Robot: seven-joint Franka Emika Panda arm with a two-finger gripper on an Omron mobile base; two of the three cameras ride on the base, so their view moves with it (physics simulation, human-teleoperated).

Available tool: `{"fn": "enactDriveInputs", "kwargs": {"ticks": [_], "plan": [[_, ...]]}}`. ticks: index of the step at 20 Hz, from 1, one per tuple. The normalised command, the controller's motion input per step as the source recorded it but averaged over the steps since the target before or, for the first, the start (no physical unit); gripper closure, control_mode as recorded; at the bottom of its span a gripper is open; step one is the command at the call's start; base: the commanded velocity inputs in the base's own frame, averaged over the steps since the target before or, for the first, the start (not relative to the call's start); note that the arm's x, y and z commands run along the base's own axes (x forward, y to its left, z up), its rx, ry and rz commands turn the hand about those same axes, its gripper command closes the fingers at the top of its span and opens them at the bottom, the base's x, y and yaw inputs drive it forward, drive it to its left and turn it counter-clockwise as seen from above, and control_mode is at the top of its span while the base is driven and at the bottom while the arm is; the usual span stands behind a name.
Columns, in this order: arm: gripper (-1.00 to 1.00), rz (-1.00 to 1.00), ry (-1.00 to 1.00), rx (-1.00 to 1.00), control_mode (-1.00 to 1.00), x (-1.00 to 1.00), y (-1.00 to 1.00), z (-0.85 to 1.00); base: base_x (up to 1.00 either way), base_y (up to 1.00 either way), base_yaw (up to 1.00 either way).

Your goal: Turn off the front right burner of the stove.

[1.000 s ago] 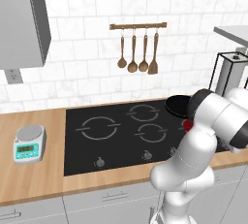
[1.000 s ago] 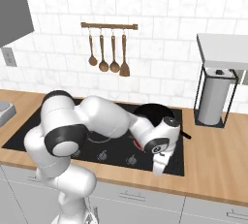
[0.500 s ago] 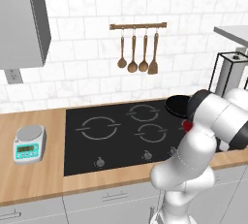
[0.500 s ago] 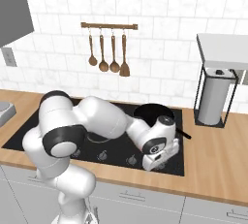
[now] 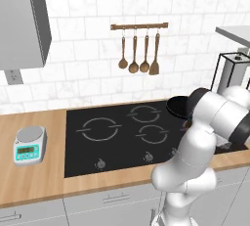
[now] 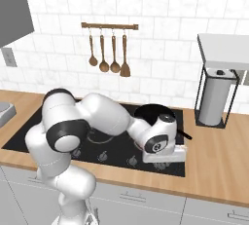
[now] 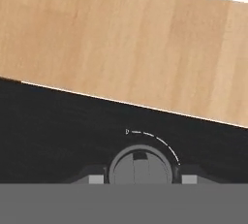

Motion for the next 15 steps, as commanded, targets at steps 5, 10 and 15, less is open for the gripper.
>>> {"fn": "enactDriveInputs", "kwargs": {"ticks": [5, 10, 15], "plan": [[1.0, -0.77, 0.0, 0.0, -1.0, 0.07, 0.0, 0.0, 0.0, 0.0, 0.0], [1.0, -0.79, 0.0, 0.01, -1.0, 0.0, 0.0, 0.0, 0.0, 0.0, 0.0], [1.0, -0.28, -0.03, 0.0, -1.0, -0.08, 0.0, 0.03, 0.0, 0.0, 0.0]]}}
